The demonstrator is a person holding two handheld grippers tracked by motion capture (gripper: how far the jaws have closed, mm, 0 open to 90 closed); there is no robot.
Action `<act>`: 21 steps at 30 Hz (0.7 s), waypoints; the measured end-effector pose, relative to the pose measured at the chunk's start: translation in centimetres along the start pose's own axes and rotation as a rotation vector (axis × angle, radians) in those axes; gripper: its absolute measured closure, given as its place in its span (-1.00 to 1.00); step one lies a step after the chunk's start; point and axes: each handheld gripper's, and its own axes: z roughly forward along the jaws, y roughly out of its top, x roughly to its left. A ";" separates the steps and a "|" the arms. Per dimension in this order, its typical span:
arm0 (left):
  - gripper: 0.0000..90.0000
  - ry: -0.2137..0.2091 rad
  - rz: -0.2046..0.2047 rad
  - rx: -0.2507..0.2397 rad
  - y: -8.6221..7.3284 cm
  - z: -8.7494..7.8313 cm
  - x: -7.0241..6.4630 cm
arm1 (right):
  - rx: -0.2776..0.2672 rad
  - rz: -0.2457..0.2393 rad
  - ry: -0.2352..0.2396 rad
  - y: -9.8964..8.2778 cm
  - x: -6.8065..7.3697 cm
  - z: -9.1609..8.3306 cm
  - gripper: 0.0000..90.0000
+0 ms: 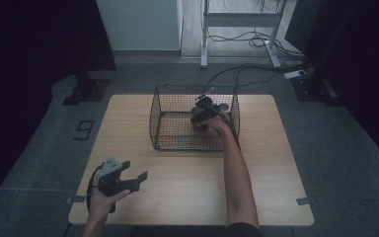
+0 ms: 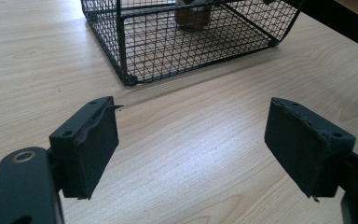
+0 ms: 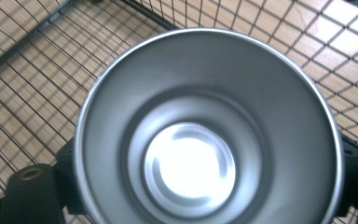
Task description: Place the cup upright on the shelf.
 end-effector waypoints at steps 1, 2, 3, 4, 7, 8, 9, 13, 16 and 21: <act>-0.61 0.000 0.001 0.001 0.0 0.0 0.0 | 0.006 -0.003 -0.001 -0.1 -0.1 0.0 -0.71; -0.61 0.000 0.001 0.001 0.0 0.0 0.0 | 0.010 -0.005 0.000 -0.1 -0.1 0.0 -0.71; -0.61 0.000 0.001 0.002 0.0 0.0 0.0 | 0.012 -0.008 0.000 -0.2 -0.1 0.0 -0.71; -0.61 0.000 0.001 0.002 0.0 0.0 0.0 | 0.012 -0.013 -0.005 -0.2 -0.1 0.0 -0.71; -0.61 0.000 0.001 0.001 0.0 0.0 0.0 | 0.001 -0.018 -0.014 -0.2 0.0 -0.2 -0.73; -0.61 0.000 0.000 0.001 0.0 0.0 0.0 | 0.001 -0.018 -0.014 -0.2 0.0 -0.2 -0.73; -0.61 0.001 0.000 0.001 0.0 0.0 0.0 | -0.006 -0.008 -0.009 -0.2 0.0 -0.3 -0.80; -0.61 0.000 0.001 -0.001 0.0 0.0 0.0 | -0.039 0.003 0.002 0.0 0.0 -0.7 -0.88; -0.61 -0.001 0.001 0.000 0.0 0.1 -0.1 | -0.092 0.017 0.006 0.1 0.0 -1.5 -0.92; -0.61 -0.001 0.006 0.002 0.1 0.1 -0.2 | -0.144 0.025 -0.003 0.3 0.0 -2.9 -0.93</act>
